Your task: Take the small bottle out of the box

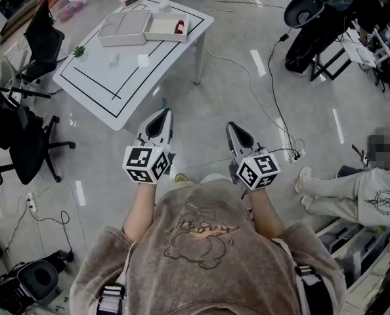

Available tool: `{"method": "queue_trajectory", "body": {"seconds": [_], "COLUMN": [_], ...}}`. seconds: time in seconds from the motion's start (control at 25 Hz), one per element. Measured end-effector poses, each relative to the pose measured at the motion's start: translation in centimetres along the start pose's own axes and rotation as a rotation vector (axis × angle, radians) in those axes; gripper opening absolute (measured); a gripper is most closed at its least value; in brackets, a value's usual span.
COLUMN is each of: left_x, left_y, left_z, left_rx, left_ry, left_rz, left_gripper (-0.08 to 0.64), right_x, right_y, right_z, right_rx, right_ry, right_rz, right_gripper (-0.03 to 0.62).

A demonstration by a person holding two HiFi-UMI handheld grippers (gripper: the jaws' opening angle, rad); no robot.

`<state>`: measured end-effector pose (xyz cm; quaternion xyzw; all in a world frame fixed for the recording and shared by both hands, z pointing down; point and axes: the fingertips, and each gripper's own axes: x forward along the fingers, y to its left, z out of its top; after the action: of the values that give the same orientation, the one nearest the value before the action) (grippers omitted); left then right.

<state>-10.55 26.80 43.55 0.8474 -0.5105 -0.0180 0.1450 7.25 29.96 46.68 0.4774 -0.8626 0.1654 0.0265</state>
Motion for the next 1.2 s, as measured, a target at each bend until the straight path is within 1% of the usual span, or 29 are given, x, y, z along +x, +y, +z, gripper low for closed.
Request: {"method": "queue_trajectory", "body": {"seconds": [0.12,0.28,0.44,0.6,0.76,0.84,1.04,1.2], "left_x": [1.0,1.5,2.6,4.1,6.0,7.2,10.5,13.9], "left_y": [1.0,2.2,3.0,4.5,5.7,6.5,8.7,10.3], "left_z": [0.3,0.8,1.2,1.4,1.8,2.0,2.7,3.6], "left_rx": [0.005,0.0,0.004,-0.002,0.015,0.011,0.004,0.005], "left_ry": [0.002,0.003,0.0,-0.002,-0.001,-0.003,-0.001,-0.003], "left_rz": [-0.023,-0.034,-0.045,-0.034,-0.021,-0.012,0.016,0.026], "left_gripper": [0.008,0.008,0.008,0.008,0.008,0.008,0.008,0.008], "right_x": [1.0,2.1,3.6,5.6,7.9,9.2,12.8,16.0], "right_y": [-0.4,-0.4,-1.0,-1.9,-3.3,-3.9,-5.9,-8.4], "right_z": [-0.1,0.1,0.5,1.0,1.8,2.2,3.4,4.9], "right_rx": [0.006,0.027,0.022,0.026,0.023,0.019,0.006,0.002], "right_ry": [0.004,0.0,-0.001,-0.004,-0.004,-0.001,0.01,0.008], "right_rz": [-0.026,-0.05,-0.067,-0.066,-0.064,-0.056,-0.039,-0.032], "right_gripper": [-0.003,-0.003,-0.003,-0.003,-0.003,-0.003,-0.003,-0.003]}}
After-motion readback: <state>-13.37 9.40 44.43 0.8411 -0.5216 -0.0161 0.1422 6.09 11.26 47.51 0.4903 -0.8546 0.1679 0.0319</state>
